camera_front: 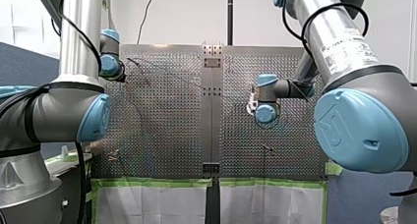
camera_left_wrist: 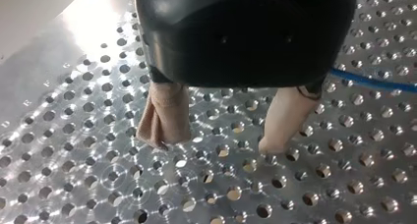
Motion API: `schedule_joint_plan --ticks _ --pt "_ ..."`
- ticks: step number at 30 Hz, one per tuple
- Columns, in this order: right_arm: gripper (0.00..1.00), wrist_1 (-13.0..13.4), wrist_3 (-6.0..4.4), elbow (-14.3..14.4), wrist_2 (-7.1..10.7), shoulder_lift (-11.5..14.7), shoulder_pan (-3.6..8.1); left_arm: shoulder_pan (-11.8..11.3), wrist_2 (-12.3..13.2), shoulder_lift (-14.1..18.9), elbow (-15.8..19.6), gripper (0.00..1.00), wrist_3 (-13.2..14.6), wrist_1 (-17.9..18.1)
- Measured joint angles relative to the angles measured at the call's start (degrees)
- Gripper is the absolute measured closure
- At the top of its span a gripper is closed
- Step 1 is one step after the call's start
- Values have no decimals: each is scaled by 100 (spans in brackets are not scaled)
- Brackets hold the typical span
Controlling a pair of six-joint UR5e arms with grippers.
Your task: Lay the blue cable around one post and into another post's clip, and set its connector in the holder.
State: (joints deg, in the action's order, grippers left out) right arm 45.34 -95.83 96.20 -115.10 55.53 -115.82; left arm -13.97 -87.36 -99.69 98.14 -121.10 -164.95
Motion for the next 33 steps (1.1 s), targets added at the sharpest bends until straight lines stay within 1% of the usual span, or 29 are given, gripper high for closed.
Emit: schedule_joint_plan --ticks 1,2,5,6,9,11,14,15,18,20,24,27,28,30,33 --pt "74 45 24 44 43 -1 39 8 0 0 0 0 5 -10" --pt "72 88 41 88 87 -4 79 15 0 0 0 0 9 -18" --pt "72 252 81 252 249 -24 236 32 2 0 1 0 14 -35" --pt "72 325 89 324 323 -47 309 39 3 0 0 0 16 -43" --pt "72 498 94 497 496 -152 481 66 -1 0 1 0 28 -62" --pt "72 594 110 595 593 -234 579 83 -7 0 -1 0 48 -69" --pt "72 753 196 754 751 -383 737 118 -24 1 0 0 85 -80" --pt "72 817 248 818 816 -446 801 131 -31 1 0 0 95 -89" --pt "72 972 344 972 970 -598 955 161 -74 5 0 0 108 -126" --pt "72 1056 392 1057 1055 -683 1041 173 -96 6 0 0 110 -138" --pt "72 1246 524 1246 1245 -873 1229 178 -118 19 1 0 112 -138" --pt "72 1385 629 1384 1382 -1010 1310 193 -130 28 0 0 110 -148" --pt "72 1427 648 1427 1426 -1053 1321 197 -140 30 0 0 110 -154" --pt "72 1523 666 1537 1534 -1154 1339 202 -167 34 -1 0 107 -169" --pt "72 1597 679 1704 1701 -1232 1352 209 -194 42 0 0 98 -182"
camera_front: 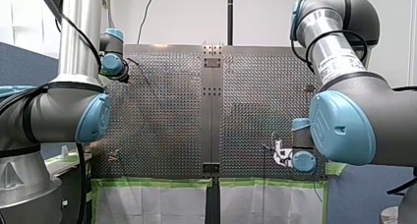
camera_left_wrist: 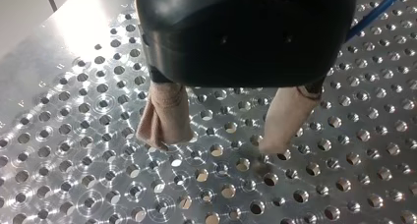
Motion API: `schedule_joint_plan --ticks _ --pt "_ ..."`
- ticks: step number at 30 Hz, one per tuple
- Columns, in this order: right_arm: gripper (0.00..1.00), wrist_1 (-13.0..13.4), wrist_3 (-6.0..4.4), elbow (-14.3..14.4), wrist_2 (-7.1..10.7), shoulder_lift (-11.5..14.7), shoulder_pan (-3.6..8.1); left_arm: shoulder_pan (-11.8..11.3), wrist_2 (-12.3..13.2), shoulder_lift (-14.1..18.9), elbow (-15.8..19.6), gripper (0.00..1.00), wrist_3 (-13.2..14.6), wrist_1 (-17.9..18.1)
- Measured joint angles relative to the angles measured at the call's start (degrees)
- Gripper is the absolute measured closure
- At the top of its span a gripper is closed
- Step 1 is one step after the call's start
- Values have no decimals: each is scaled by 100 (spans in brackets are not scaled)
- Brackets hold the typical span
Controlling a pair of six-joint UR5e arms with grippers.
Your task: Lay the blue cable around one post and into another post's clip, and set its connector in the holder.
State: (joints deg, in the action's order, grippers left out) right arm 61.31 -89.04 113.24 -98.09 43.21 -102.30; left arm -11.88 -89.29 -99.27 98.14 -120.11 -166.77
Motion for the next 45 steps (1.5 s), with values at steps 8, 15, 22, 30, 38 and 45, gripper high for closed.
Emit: schedule_joint_plan --ticks 8,15,22,30,38,45 --pt "72 277 53 390 391 -39 44 25 -55 2 0 0 19 -3" --pt "72 181 13 576 768 -44 152 94 -58 3 0 0 38 -34" --pt "72 67 -247 281 1125 -50 404 178 -64 5 1 0 65 -40" --pt "72 63 -451 -9 1537 -55 809 220 -66 9 1 0 67 -41" --pt "72 172 -462 -102 1892 -203 1164 223 -67 10 0 0 77 -37" --pt "72 -94 -161 -427 2241 -541 1265 231 -129 10 0 0 130 -34"
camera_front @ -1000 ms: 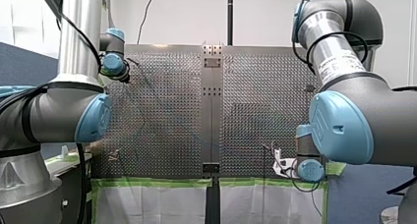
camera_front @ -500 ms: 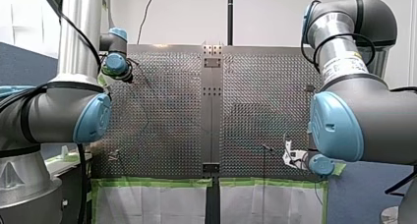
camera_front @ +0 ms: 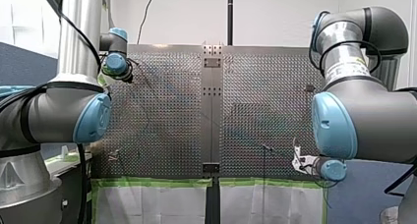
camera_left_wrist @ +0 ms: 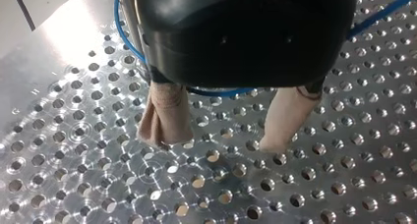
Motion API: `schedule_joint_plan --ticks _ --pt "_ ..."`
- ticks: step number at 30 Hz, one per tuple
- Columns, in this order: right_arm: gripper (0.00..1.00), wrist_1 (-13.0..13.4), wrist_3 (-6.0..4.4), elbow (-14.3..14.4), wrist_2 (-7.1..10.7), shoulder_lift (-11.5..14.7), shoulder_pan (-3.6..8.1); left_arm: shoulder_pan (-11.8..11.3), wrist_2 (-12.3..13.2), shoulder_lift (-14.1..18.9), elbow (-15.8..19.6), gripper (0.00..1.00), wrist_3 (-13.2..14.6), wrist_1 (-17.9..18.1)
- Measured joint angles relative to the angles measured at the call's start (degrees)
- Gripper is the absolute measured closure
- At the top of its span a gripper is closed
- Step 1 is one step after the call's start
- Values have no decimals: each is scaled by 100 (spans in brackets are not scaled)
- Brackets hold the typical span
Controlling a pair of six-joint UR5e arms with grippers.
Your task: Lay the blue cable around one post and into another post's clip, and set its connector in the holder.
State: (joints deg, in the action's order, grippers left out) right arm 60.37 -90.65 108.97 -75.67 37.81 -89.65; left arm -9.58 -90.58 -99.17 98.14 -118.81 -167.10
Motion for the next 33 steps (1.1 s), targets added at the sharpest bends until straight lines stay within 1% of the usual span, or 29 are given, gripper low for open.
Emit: schedule_joint_plan --ticks 3,5,9,13,16,18,19,20,23,28,30,33 --pt "72 -156 148 -130 172 -132 -28 1 -14 0 0 0 10 1" --pt "72 -211 234 -165 265 -167 -61 2 -18 0 0 0 17 -1" --pt "72 -264 430 -191 466 -194 -143 7 -22 0 0 0 28 -1" --pt "72 -308 620 -194 656 -177 -166 9 -24 0 1 0 33 2" --pt "72 -385 757 -193 696 -103 -146 13 -25 1 1 0 36 2" --pt "72 -422 838 -190 654 -32 -128 17 -29 0 1 0 36 2" --pt "72 -432 850 -190 625 0 -119 17 -35 0 2 0 36 1" --pt "72 -439 846 -190 591 29 -109 18 -44 1 2 0 38 -1" --pt "72 -426 762 -174 455 105 -71 18 -66 1 2 0 41 -5" --pt "72 -309 540 -114 221 140 4 19 -76 0 2 0 -4 -7" --pt "72 -274 447 -102 171 142 25 18 -80 1 2 0 -79 -5" --pt "72 -253 322 -97 150 142 36 5 -91 10 35 0 -219 5"
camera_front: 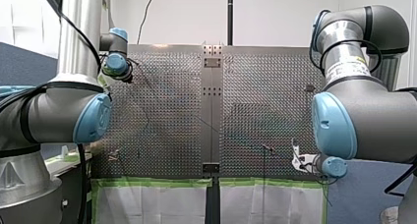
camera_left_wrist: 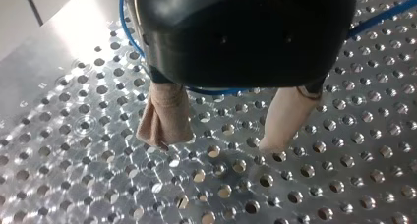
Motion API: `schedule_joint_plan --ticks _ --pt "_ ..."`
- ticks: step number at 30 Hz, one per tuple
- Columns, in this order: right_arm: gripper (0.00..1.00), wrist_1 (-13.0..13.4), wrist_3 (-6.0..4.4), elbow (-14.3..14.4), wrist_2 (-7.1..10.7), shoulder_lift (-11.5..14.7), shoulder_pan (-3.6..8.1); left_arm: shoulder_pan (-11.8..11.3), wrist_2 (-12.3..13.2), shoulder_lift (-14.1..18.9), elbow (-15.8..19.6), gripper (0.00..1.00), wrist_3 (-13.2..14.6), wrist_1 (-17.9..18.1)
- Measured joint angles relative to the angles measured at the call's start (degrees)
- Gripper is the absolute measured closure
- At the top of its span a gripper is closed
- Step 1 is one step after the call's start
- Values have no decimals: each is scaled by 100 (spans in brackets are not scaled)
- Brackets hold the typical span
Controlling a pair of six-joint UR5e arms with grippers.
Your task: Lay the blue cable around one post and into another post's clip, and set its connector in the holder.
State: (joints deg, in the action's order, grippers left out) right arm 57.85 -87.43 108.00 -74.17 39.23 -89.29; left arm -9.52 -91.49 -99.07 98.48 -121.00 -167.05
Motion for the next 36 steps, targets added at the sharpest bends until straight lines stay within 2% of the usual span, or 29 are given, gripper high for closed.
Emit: schedule_joint_plan --ticks 3,6,15,24,29,36 --pt "72 6 -59 3 4 -1 2 -19 -12 23 66 0 -154 46" --pt "72 4 -77 6 13 0 3 -29 -18 61 141 0 -299 118" --pt "72 -31 -82 7 25 0 -13 -99 42 302 487 0 -745 520" --pt "72 -34 -83 7 25 1 -24 -94 219 348 542 0 -1201 888" --pt "72 -24 -83 7 25 1 -36 -91 151 420 521 0 -1440 852" --pt "72 -16 -83 6 24 0 -43 -76 -200 437 306 0 -1825 510"
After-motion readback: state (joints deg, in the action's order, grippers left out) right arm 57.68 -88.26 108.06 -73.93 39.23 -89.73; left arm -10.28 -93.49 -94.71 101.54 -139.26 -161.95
